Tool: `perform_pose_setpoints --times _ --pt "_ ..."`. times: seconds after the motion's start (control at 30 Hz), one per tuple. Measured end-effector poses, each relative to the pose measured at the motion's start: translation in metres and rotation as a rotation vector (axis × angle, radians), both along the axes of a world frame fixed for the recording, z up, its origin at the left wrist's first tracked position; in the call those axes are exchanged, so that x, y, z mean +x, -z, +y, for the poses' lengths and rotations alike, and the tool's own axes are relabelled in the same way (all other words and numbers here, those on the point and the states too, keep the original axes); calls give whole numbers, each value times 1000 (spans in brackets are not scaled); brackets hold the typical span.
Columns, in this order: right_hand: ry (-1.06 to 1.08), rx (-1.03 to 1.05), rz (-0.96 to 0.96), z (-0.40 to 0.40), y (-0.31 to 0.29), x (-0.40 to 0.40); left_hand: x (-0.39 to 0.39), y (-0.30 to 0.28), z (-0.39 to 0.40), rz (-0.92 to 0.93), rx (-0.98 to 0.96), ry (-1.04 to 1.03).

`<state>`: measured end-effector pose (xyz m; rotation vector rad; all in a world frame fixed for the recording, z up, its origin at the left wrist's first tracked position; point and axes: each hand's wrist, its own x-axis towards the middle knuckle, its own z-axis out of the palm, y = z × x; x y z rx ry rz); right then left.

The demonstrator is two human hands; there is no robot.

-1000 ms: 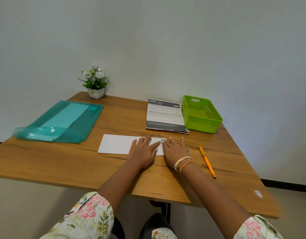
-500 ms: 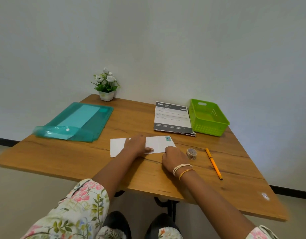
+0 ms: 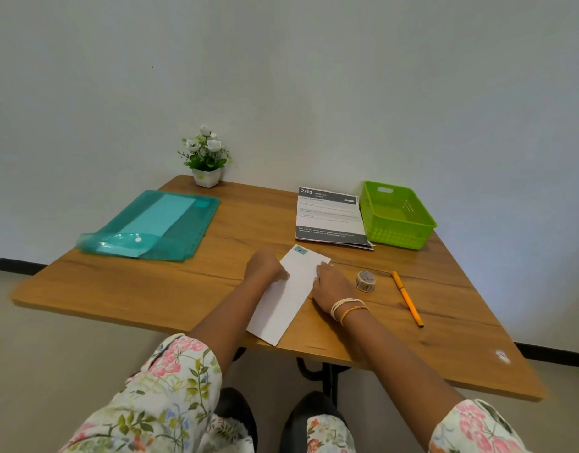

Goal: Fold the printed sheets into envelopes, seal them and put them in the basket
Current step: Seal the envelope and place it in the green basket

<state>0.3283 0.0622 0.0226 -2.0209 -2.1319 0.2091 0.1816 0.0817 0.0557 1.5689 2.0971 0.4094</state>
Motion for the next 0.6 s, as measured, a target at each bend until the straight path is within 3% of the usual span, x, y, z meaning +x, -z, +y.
perform_pose_setpoints --times 0.13,0.3,0.5,0.6 --pt "5 16 -10 -1 5 -1 1 4 -10 107 60 -108" --pt "35 49 -23 -2 11 -6 4 -4 -14 61 -36 -96" --pt "60 103 10 -4 19 -7 -2 -9 -6 -199 -137 -131" --pt "83 95 201 -3 15 -4 -8 -13 -2 -487 -176 -191"
